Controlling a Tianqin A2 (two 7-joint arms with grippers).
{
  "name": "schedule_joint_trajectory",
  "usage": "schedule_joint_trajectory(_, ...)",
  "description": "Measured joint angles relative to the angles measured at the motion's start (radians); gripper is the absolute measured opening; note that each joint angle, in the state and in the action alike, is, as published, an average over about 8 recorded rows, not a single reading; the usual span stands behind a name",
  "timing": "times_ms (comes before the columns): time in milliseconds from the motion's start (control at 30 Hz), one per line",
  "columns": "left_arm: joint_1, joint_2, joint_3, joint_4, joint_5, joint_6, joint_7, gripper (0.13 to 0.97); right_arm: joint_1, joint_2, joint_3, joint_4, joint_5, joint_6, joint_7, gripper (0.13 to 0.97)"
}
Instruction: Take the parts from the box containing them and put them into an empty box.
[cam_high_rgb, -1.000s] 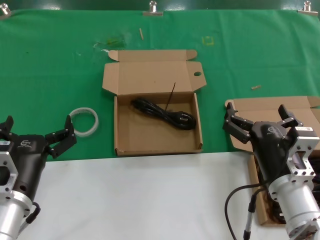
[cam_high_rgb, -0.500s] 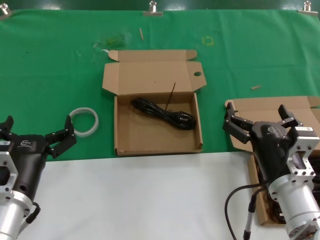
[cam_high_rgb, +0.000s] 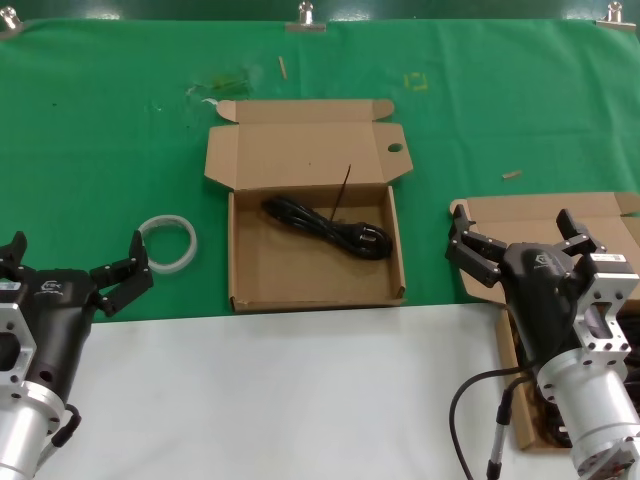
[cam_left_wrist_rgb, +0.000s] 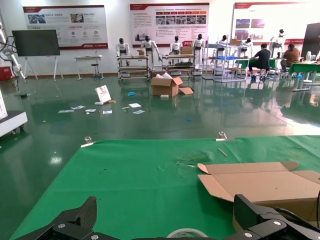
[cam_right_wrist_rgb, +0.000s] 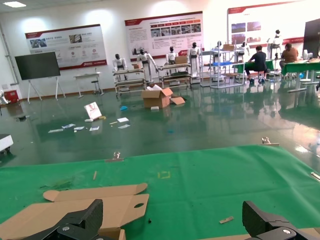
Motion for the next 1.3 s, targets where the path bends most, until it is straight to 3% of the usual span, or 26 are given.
schedule_joint_trajectory(1300,0.000,0.000,0.000,0.000,0.000,0.000,0.000,0.965,0.000,0.000,0.000,0.000,0.000,0.000,0.000,0.966)
